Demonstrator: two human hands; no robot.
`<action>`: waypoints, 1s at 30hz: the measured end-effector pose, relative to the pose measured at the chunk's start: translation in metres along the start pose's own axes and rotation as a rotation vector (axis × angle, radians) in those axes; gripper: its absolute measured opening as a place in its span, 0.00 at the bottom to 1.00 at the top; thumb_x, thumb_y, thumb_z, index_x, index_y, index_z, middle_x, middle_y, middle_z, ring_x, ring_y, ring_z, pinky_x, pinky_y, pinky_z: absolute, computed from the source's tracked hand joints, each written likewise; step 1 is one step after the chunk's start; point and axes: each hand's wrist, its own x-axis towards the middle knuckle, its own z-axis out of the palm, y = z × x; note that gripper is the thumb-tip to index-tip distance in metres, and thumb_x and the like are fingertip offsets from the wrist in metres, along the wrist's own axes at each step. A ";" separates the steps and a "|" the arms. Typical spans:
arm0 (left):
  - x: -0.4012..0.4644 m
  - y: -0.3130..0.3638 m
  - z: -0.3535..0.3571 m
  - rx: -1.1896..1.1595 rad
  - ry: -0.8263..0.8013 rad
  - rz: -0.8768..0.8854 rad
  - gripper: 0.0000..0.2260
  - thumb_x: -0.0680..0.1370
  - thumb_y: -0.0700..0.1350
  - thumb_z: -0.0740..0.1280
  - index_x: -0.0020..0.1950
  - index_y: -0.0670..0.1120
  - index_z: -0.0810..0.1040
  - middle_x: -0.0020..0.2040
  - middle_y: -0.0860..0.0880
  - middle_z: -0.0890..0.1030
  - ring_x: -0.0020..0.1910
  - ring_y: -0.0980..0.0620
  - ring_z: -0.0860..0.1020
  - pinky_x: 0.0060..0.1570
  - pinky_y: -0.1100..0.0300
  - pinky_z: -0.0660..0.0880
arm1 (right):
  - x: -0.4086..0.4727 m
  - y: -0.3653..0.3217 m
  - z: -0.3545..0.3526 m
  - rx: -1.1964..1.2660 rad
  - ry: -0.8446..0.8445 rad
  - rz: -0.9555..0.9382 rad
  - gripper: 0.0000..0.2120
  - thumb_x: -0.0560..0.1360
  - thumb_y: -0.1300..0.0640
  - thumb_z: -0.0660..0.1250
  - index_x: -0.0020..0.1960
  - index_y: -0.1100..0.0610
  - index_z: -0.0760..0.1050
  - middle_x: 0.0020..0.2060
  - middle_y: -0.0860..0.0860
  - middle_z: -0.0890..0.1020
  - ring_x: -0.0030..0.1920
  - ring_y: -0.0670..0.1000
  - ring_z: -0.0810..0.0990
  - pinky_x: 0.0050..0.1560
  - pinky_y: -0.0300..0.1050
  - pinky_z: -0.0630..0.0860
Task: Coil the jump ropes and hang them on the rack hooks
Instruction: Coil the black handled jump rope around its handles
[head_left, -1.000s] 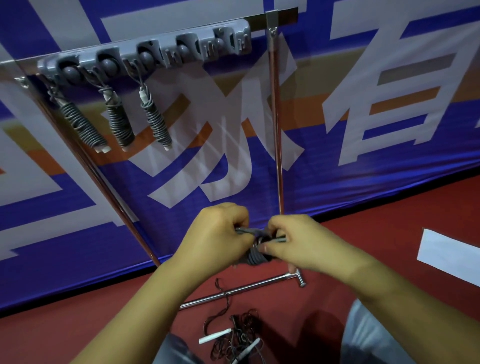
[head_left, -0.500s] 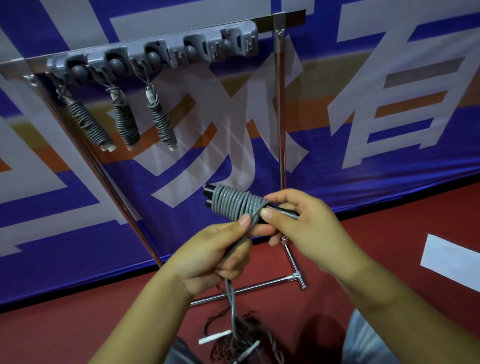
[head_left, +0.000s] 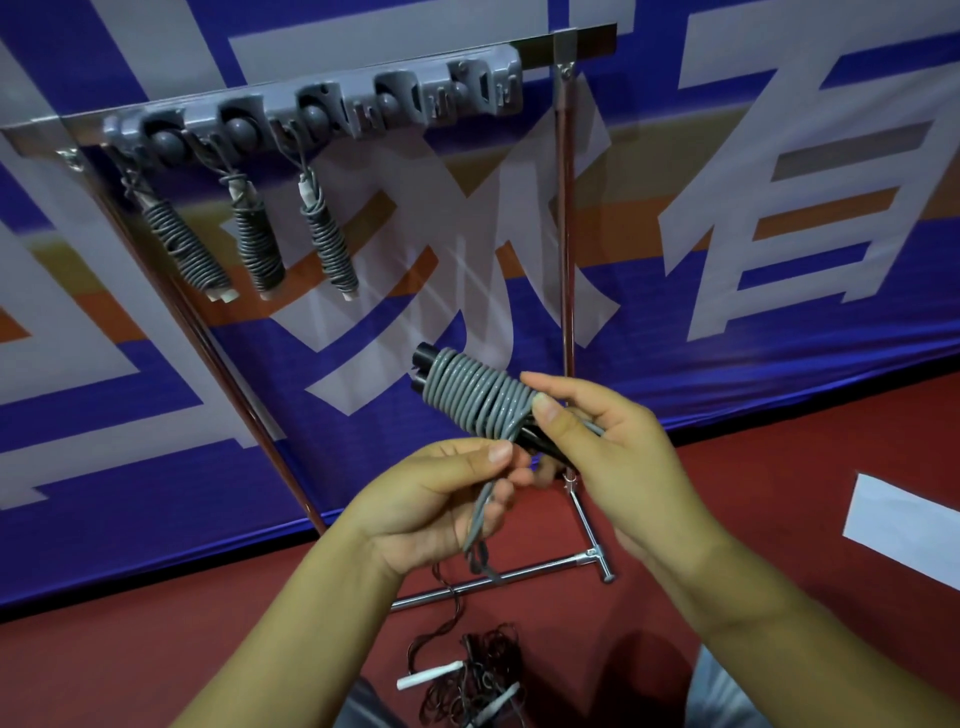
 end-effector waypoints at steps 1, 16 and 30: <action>0.001 0.000 0.001 -0.052 -0.017 -0.012 0.17 0.53 0.42 0.85 0.35 0.39 0.82 0.34 0.45 0.80 0.23 0.60 0.74 0.21 0.70 0.71 | 0.000 0.000 0.001 0.025 0.007 0.013 0.09 0.76 0.61 0.65 0.52 0.51 0.80 0.35 0.50 0.84 0.33 0.45 0.81 0.37 0.35 0.75; 0.006 -0.005 0.002 -0.326 -0.175 -0.101 0.12 0.64 0.39 0.80 0.44 0.39 0.83 0.41 0.46 0.82 0.26 0.58 0.74 0.29 0.67 0.72 | 0.002 -0.006 0.002 0.112 0.074 0.019 0.06 0.75 0.61 0.66 0.50 0.53 0.80 0.40 0.54 0.84 0.40 0.45 0.83 0.37 0.33 0.76; 0.005 -0.004 -0.001 0.344 0.238 0.268 0.11 0.64 0.38 0.75 0.40 0.41 0.74 0.39 0.45 0.82 0.36 0.54 0.79 0.28 0.65 0.73 | 0.000 -0.002 0.006 0.009 0.061 0.016 0.06 0.76 0.58 0.67 0.49 0.48 0.79 0.34 0.50 0.83 0.34 0.47 0.80 0.36 0.32 0.75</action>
